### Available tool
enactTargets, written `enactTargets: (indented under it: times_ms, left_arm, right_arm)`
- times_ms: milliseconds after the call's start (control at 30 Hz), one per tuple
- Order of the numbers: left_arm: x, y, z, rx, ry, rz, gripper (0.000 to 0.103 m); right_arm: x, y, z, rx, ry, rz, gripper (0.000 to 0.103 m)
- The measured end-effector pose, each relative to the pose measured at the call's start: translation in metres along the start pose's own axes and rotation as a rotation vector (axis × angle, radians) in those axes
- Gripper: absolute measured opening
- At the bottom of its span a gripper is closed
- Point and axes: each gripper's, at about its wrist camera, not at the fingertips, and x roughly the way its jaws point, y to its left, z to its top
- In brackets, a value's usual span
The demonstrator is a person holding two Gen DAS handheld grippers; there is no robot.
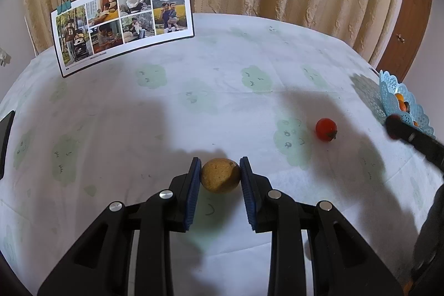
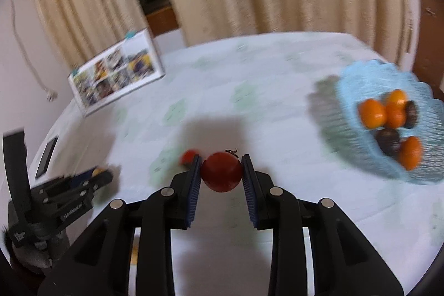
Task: Organize fruits
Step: 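Carry the tomato over the basket and open the right tool while the left tool holds the tan fruit, then lower the tan fruit into the blue basket and open the left tool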
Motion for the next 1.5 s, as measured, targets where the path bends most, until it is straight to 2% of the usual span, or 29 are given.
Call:
enactTargets:
  times_ms: [367, 767, 867, 1000, 1200, 1367, 1500]
  left_arm:
    - [-0.005, -0.013, 0.003, 0.030, -0.005, 0.001, 0.029]
    - [-0.015, -0.045, 0.012, 0.092, -0.019, -0.010, 0.029]
    - [-0.017, -0.058, 0.016, 0.114, -0.024, -0.023, 0.029]
    - [-0.019, -0.076, 0.022, 0.141, -0.025, -0.052, 0.029]
    - [-0.022, -0.120, 0.034, 0.209, -0.026, -0.131, 0.029]
    - [-0.022, -0.162, 0.045, 0.267, -0.029, -0.202, 0.029]
    - [-0.021, -0.198, 0.052, 0.324, -0.043, -0.231, 0.029]
  right_arm:
    - [-0.047, -0.090, 0.017, 0.177, -0.135, -0.152, 0.030]
    - [-0.077, -0.172, 0.000, 0.339, -0.202, -0.290, 0.030]
    - [-0.082, -0.182, -0.004, 0.358, -0.217, -0.312, 0.033]
    - [-0.090, -0.189, -0.011, 0.384, -0.257, -0.327, 0.052]
    - [-0.101, -0.190, -0.021, 0.389, -0.351, -0.431, 0.052]
    - [-0.105, -0.187, -0.032, 0.373, -0.434, -0.537, 0.061]
    - [-0.110, -0.192, -0.039, 0.397, -0.471, -0.548, 0.065]
